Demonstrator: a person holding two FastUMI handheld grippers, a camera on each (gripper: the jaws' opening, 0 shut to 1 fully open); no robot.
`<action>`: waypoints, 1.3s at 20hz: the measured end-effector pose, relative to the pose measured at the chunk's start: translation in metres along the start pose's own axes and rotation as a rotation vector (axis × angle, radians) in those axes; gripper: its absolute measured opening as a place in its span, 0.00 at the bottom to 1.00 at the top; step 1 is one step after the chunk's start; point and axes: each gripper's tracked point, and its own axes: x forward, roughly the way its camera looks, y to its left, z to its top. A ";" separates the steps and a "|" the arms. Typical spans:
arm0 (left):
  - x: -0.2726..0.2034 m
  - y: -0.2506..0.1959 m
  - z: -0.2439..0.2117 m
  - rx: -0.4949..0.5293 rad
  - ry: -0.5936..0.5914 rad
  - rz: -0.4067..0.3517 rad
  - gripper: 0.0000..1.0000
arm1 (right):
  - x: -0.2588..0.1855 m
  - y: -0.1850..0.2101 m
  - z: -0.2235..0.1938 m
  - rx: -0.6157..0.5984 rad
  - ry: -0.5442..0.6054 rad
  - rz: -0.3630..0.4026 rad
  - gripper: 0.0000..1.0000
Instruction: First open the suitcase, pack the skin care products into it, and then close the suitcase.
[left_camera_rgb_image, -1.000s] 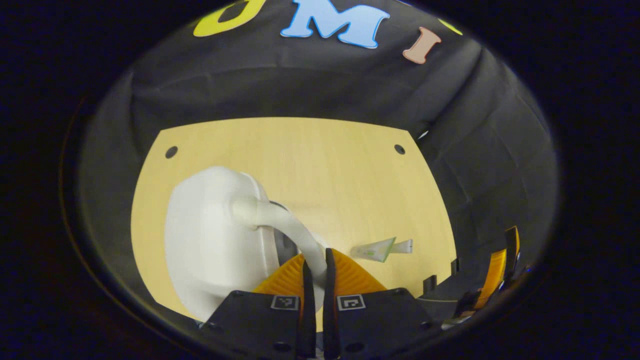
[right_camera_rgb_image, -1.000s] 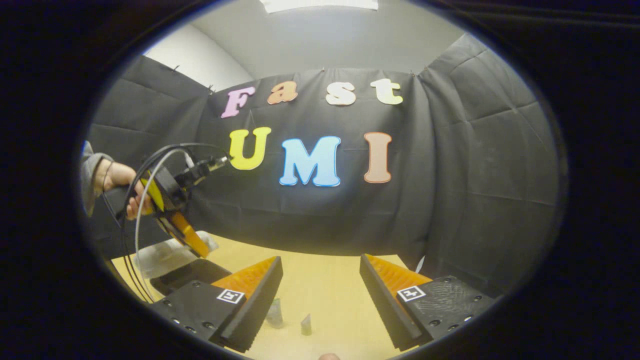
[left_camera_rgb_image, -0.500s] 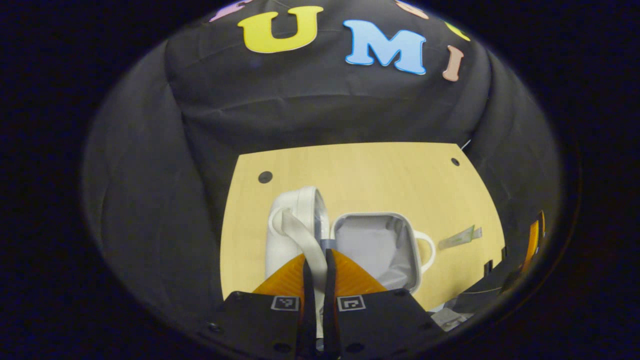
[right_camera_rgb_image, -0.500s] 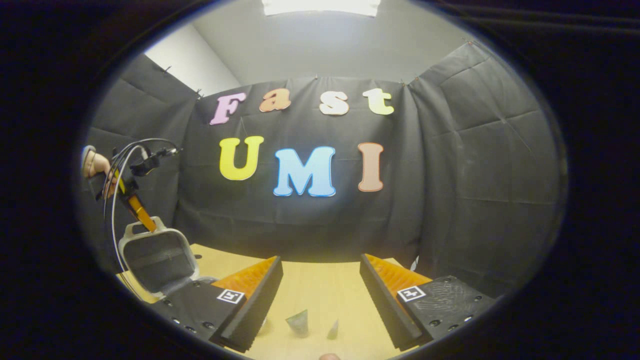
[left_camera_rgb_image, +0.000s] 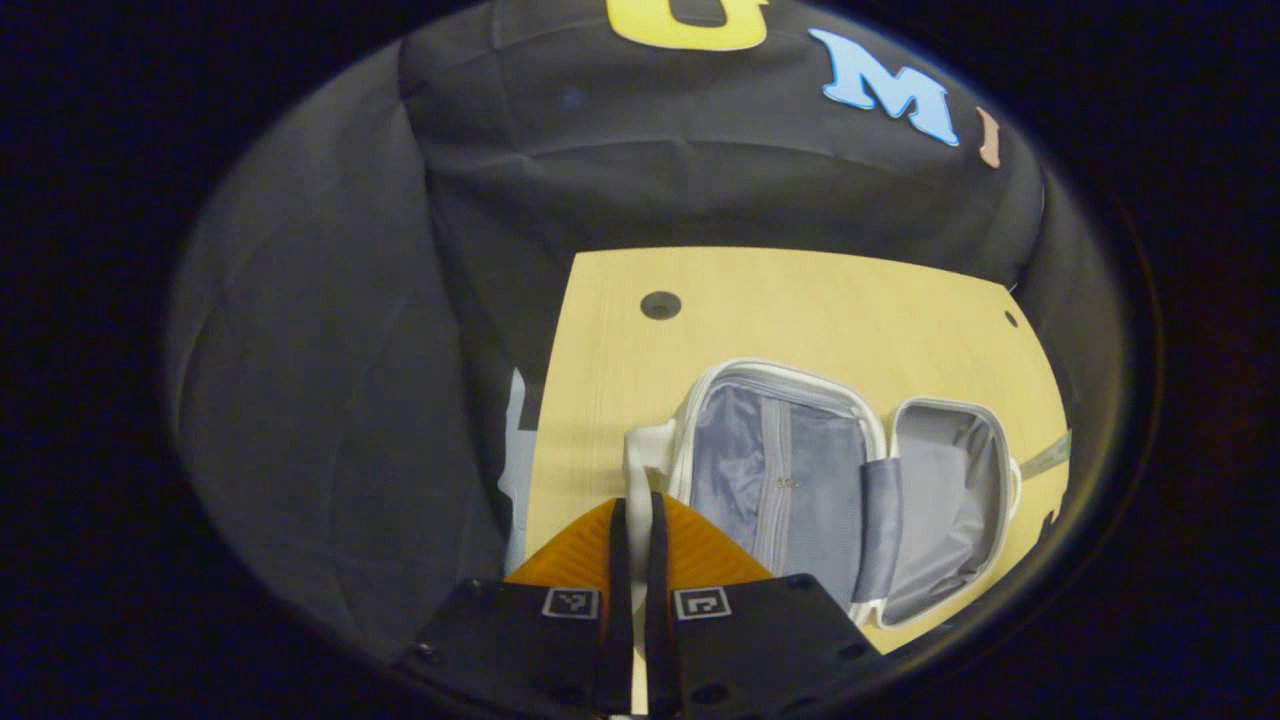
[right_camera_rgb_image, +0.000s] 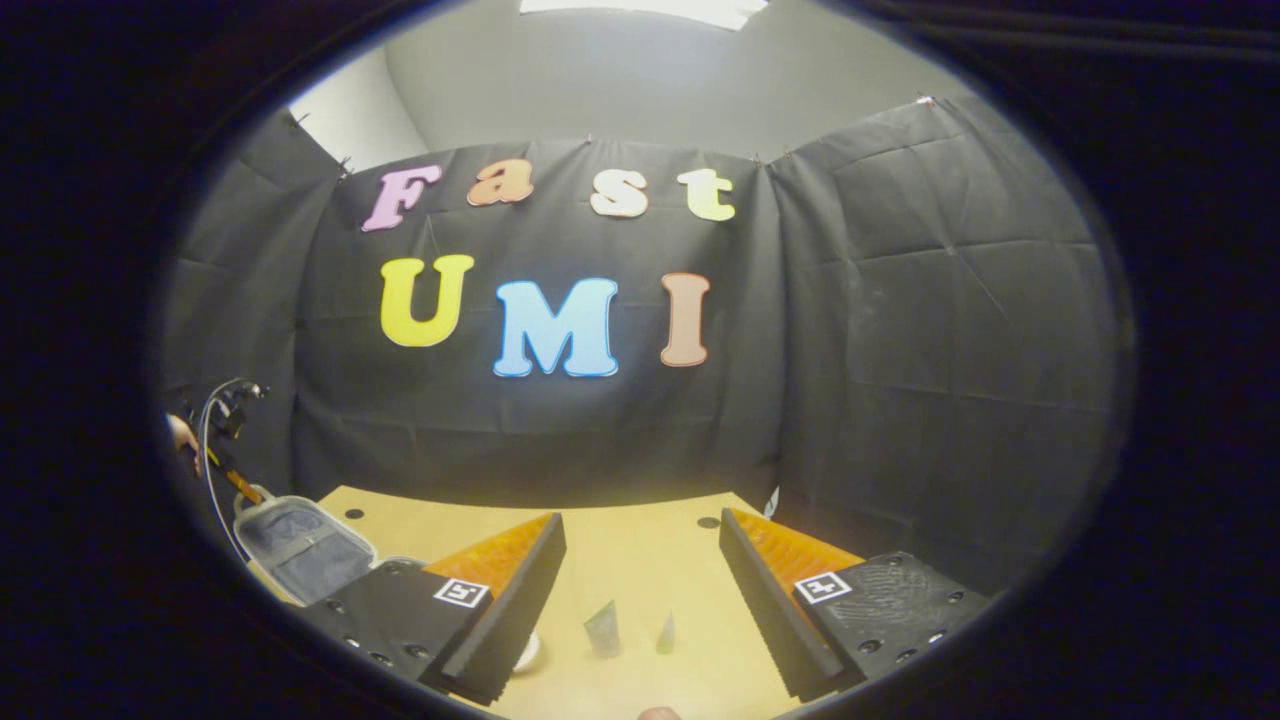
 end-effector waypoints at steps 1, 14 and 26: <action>0.012 0.005 -0.007 -0.011 0.010 -0.014 0.13 | -0.003 0.001 0.001 -0.011 0.005 -0.008 0.94; 0.050 0.043 -0.037 -0.083 -0.077 0.024 0.64 | -0.009 0.003 -0.002 -0.002 0.025 -0.017 0.94; -0.084 -0.022 0.023 -0.143 -0.549 0.198 0.95 | 0.020 -0.048 -0.019 -0.037 -0.002 0.097 0.94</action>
